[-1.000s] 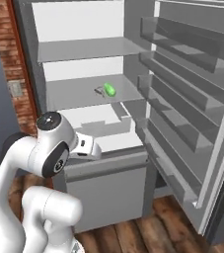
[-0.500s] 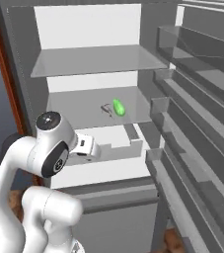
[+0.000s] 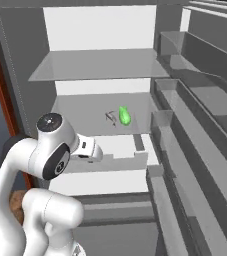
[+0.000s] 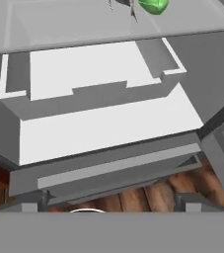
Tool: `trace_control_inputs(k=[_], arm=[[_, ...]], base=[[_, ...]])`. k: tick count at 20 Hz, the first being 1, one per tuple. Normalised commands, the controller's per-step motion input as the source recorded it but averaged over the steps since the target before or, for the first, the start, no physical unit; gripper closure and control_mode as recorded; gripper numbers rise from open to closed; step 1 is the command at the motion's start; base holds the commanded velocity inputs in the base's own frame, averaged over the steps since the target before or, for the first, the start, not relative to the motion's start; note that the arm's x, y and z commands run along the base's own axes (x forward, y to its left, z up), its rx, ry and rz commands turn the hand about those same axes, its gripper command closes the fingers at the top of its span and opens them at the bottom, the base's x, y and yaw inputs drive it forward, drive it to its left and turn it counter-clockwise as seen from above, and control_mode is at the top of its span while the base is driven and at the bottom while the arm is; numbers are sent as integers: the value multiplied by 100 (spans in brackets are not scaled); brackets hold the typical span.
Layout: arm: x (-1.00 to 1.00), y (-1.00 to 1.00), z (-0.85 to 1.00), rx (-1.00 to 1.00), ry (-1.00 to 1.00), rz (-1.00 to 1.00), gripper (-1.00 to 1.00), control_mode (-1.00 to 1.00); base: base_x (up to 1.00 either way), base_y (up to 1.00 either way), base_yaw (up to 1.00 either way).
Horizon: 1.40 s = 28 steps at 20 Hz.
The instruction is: Place one corn and one fish in each tupperware on the nearby counter, to pack two identical lunches.
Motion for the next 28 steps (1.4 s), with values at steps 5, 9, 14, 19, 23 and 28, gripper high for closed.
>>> trace_control_inputs(k=[5,9,14,19,23,28], arm=[[0,0,0,0,0,0,-100,100],[0,0,0,0,0,0,-100,100],[0,0,0,0,0,0,-100,100],[12,-9,-4,0,-7,0,-100,-100],[45,-25,0,0,-22,-1,-100,-100],[58,-20,0,0,-11,0,-100,-100]], base=[[65,-26,27],[67,-27,32],[41,-7,24],[1,0,1],[0,0,0],[0,0,0]])
